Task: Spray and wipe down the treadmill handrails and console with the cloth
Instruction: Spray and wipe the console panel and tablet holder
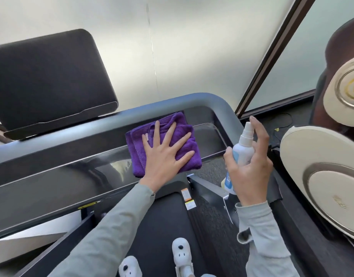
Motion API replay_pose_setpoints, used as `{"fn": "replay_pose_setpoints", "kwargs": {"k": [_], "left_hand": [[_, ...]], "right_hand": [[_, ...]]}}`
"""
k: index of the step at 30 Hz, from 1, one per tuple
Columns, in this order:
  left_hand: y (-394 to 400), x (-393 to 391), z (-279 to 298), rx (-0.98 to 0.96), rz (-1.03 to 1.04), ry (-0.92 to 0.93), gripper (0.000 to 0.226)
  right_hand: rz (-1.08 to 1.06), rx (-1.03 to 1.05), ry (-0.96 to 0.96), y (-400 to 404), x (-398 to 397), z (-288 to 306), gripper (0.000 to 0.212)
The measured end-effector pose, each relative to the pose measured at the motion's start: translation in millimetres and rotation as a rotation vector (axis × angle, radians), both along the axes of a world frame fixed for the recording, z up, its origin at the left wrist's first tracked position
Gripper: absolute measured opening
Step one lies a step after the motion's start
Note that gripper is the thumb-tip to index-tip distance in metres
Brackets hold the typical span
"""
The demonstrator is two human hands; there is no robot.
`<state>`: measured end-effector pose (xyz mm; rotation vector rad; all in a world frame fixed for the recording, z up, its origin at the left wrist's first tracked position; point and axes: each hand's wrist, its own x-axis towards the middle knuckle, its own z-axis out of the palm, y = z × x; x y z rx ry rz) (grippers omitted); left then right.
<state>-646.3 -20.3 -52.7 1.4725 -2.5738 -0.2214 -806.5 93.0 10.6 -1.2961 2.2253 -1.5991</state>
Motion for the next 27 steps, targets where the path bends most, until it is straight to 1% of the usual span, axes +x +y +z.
{"fn": "replay_pose_setpoints", "kwargs": {"k": [6, 9, 12, 14, 18, 23, 25, 27], "left_hand": [[-14, -85, 4, -0.011, 0.004, -0.033, 0.058], [-17, -88, 4, -0.020, -0.004, -0.010, 0.057], [-17, -65, 3, -0.027, -0.050, 0.037, 0.052], [-16, -45, 3, -0.028, -0.037, 0.058, 0.051], [-13, 10, 3, -0.022, 0.042, 0.058, 0.052], [0, 101, -4, -0.003, 0.229, 0.068, 0.056], [2, 110, -4, -0.004, 0.224, 0.043, 0.058], [-4, 97, -2, -0.019, 0.161, -0.002, 0.061]], "right_hand": [[-0.006, -0.006, -0.001, 2, -8, -3, 0.076], [-0.005, 0.006, 0.000, -2, -7, -3, 0.073], [-0.012, 0.032, -0.013, -5, -5, -4, 0.072], [-0.004, 0.032, -0.002, -5, -1, -4, 0.071], [0.053, 0.003, 0.043, -10, 17, -2, 0.069], [0.133, 0.013, 0.053, -19, 46, -2, 0.071], [0.149, 0.017, 0.031, -21, 55, -2, 0.073], [0.170, 0.017, 0.030, -23, 62, -4, 0.073]]}}
